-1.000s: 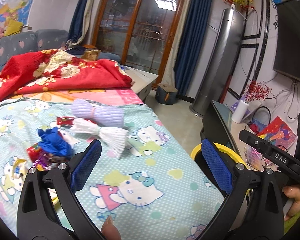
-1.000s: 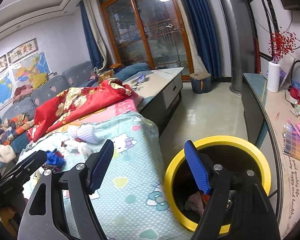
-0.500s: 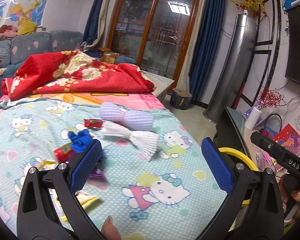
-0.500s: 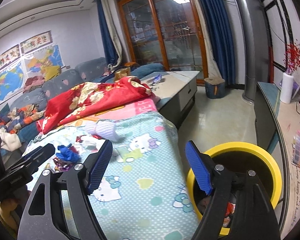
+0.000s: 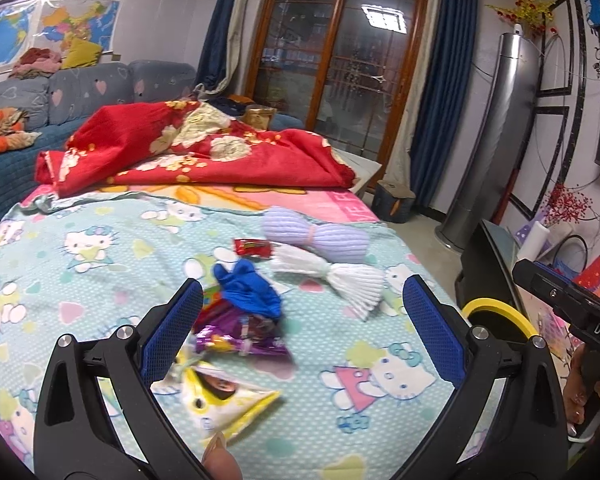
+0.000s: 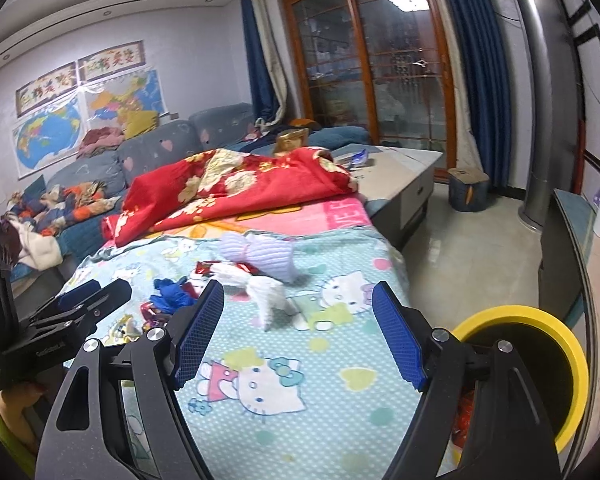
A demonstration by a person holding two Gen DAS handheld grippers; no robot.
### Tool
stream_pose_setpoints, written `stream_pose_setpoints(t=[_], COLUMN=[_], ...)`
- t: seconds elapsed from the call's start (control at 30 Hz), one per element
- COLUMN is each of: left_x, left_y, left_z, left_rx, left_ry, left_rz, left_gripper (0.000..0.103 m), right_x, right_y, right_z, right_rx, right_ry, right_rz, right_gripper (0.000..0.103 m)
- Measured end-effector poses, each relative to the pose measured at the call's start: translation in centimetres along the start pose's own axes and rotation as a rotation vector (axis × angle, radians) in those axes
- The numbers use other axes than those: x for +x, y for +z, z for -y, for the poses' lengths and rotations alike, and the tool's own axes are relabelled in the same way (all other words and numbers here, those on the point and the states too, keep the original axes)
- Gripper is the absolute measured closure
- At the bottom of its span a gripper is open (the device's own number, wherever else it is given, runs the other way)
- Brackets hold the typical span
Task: Collect trash
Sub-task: 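Move both open tools back over the remaining trash on the bed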
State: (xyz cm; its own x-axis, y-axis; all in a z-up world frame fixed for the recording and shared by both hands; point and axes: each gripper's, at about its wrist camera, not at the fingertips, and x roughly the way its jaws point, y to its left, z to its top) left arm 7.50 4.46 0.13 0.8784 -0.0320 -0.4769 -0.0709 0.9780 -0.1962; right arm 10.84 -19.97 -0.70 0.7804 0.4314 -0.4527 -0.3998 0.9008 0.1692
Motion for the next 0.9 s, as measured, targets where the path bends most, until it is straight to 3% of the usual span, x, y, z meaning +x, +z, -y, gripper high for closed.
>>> stream_pose_setpoints(t=[0.57, 0.9], left_x=[-0.4, 1.2], left_y=[-1.4, -2.9], left_z=[-8.1, -10.4], left_rx=[-0.063, -0.149], left_ry=[0.103, 0.067], left_rz=[-0.096, -0.186], left_gripper=[0.011, 0.011], right_x=[6.1, 10.9], right_y=[1.3, 1.4], right_z=[-7.3, -10.5], right_rx=[-0.113, -0.152], right_ry=[0.141, 0.188], right_rz=[-0.092, -0.180], right_gripper=[0.029, 0.031])
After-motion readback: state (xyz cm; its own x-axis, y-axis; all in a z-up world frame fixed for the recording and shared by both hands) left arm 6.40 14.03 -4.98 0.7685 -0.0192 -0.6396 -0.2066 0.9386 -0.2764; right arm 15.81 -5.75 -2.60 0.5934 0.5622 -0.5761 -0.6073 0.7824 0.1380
